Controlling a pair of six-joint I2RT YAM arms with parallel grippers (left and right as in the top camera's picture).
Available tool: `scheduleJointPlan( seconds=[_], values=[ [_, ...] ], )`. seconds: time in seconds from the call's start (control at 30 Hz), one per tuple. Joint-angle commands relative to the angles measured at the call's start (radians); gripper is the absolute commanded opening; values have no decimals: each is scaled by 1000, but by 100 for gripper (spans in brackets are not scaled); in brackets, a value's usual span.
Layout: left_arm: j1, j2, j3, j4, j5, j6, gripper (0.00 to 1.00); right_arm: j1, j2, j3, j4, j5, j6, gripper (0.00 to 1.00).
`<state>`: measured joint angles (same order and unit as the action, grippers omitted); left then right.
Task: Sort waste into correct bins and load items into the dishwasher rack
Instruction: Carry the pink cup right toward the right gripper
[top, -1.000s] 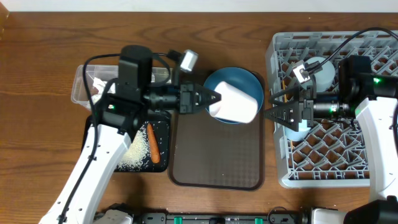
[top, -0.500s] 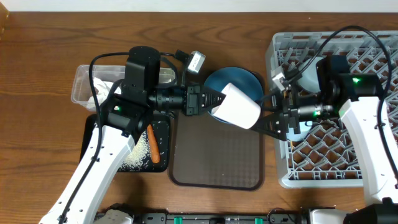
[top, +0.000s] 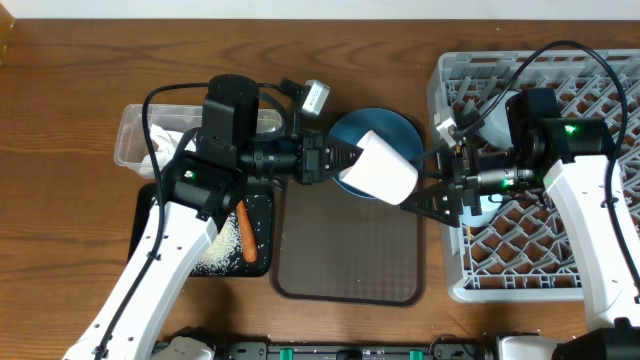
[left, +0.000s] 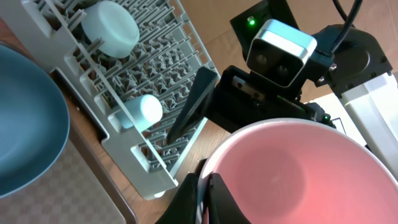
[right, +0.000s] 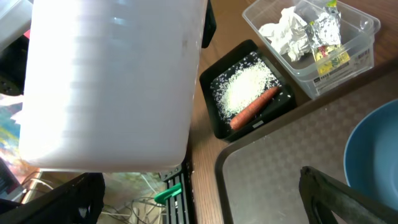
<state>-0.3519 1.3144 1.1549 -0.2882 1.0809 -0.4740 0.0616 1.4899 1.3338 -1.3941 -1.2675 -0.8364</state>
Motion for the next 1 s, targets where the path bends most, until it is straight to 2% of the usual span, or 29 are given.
scheduleJointPlan(
  seconds=[0.0,0.27,0.43,0.67,0.97],
  values=[
    [-13,6,5,11,-88,10,6,25,-13,16,-10,-137,-18,99],
    [-11,8,5,26,-88,10,6,25,-13,16,-45,-134,-17,99],
    [23,10,5,28,-86,10,6,25,-13,16,-82,-49,-18,99],
    [62,10,5,28,-23,10,6,23,-13,16,-77,-38,-18,99],
    [61,11,5,11,105,2,6,23,-13,16,8,-64,-18,99]
  ],
)
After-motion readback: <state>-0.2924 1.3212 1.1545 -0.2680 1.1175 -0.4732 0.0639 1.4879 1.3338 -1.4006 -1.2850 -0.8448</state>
